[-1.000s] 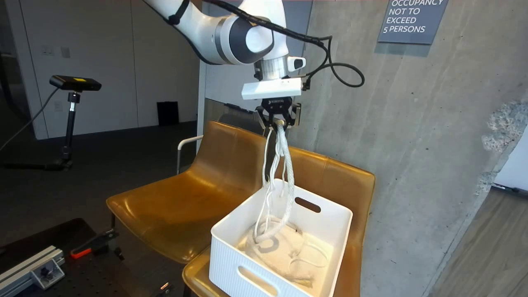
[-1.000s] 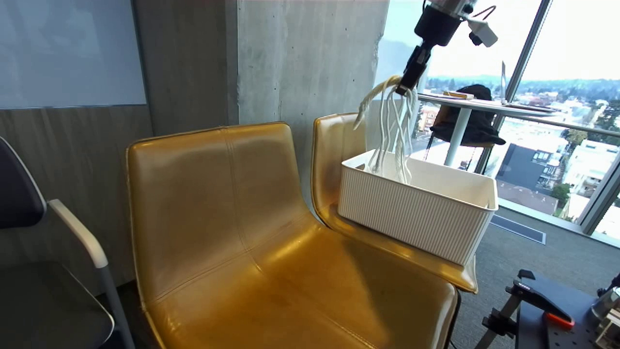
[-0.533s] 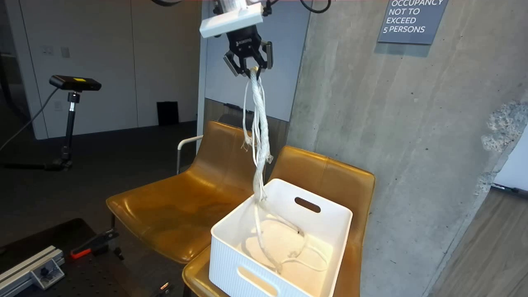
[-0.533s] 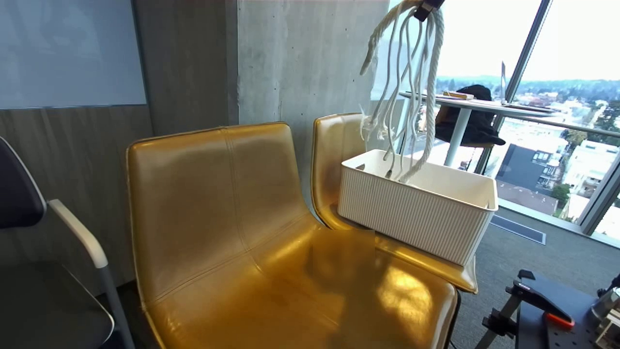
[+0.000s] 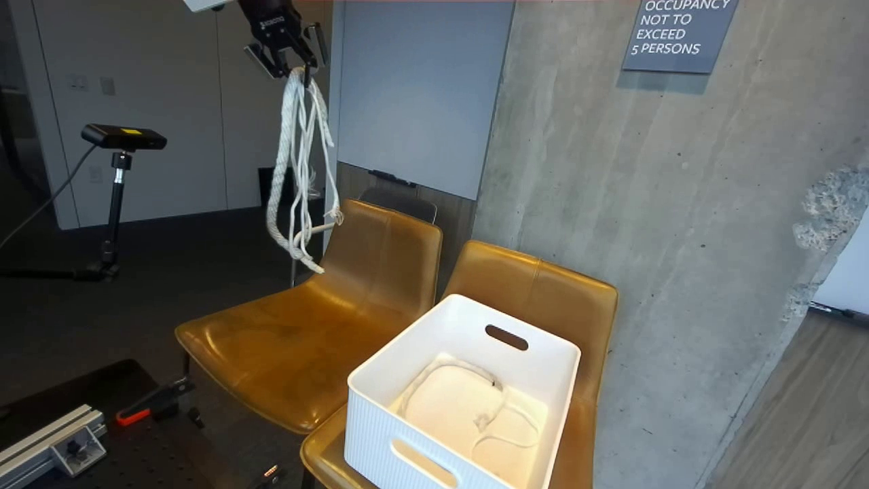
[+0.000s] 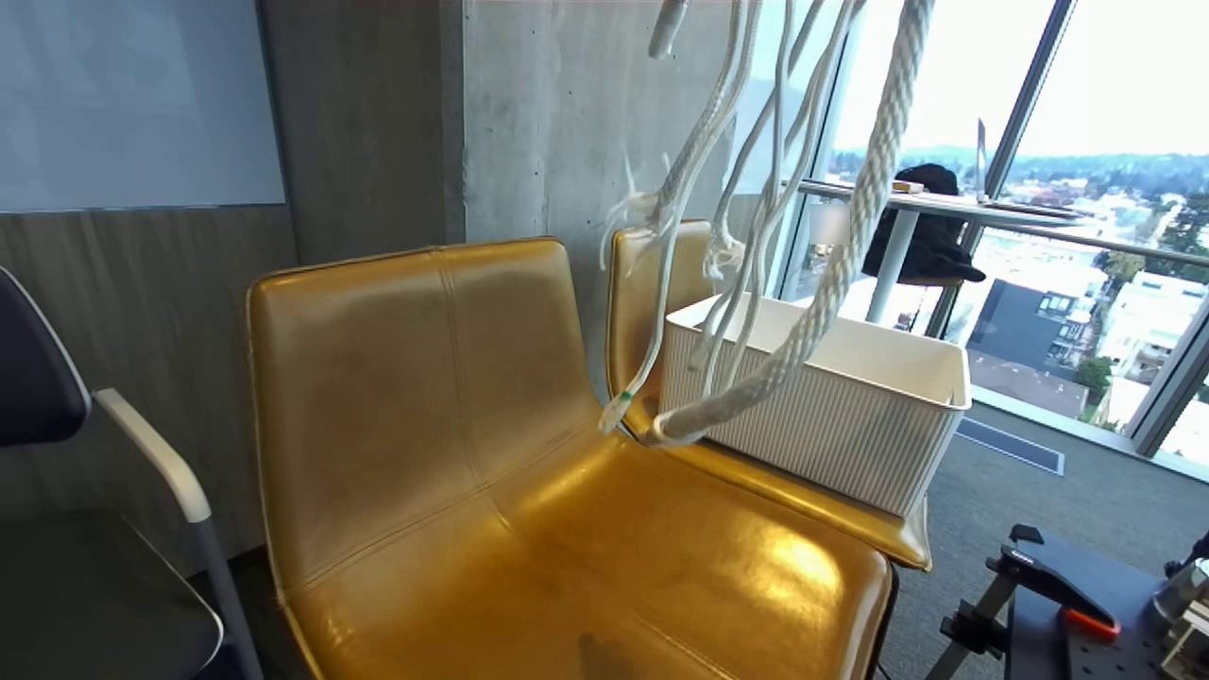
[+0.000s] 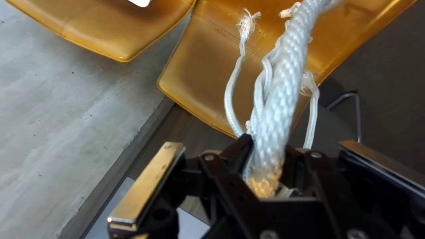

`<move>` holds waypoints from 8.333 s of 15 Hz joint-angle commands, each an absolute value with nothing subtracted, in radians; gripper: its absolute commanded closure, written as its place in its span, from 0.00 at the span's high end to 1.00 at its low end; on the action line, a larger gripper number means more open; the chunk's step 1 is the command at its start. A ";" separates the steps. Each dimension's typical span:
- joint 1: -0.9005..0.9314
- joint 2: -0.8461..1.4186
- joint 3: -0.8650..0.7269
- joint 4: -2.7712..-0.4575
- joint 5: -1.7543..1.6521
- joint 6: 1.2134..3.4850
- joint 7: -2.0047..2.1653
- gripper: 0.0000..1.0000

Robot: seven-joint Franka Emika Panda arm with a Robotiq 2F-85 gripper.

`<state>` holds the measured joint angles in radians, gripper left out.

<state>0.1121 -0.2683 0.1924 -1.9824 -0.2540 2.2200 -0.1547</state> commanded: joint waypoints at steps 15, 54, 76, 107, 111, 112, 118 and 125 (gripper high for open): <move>0.163 -0.106 0.239 -2.255 -0.327 2.442 0.035 0.03; -0.238 0.312 -0.054 -1.836 -0.057 2.506 -0.758 1.00; -0.383 0.834 0.014 -1.503 -0.002 2.426 -0.867 1.00; -0.372 0.924 -0.013 -1.507 -0.061 2.467 -0.859 0.00; -0.374 0.900 -0.010 -1.520 -0.059 2.466 -0.861 0.00; -0.372 0.888 -0.010 -1.523 -0.060 2.465 -0.861 0.00; -0.365 0.758 -0.014 -1.539 -0.078 2.458 -0.865 0.00; -0.347 0.611 -0.017 -1.539 -0.083 2.444 -0.895 0.00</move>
<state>-0.3581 0.6906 -0.0138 -1.5061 -0.0696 2.4596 -0.8703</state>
